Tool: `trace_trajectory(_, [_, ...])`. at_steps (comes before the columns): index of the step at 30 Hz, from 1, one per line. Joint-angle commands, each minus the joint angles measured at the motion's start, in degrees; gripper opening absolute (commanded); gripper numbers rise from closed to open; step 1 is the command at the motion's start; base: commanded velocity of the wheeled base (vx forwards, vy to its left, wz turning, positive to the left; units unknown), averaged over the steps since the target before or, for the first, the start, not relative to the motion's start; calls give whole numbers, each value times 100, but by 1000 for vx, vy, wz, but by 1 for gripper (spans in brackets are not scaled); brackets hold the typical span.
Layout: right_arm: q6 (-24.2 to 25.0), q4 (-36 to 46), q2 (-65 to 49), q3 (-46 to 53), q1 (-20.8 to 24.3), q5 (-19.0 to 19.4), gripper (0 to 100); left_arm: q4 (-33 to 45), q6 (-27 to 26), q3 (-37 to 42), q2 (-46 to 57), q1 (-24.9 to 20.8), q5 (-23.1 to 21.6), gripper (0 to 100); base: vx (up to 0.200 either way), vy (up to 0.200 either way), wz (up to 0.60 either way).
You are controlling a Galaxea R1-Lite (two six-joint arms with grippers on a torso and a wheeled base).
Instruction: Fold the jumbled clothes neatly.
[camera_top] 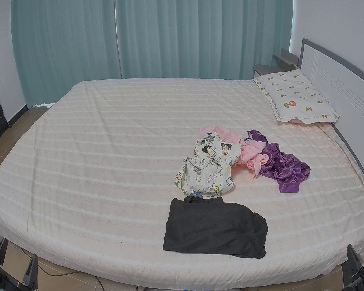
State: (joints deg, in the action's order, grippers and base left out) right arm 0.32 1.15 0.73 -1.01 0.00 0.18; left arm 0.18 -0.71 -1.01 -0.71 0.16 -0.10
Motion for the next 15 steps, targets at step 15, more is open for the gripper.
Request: trace_trajectory(15, [30, 0, -73, 66, 0, -9, 100, -1, 0, 92, 44, 2, 1, 100, 0, 0, 0])
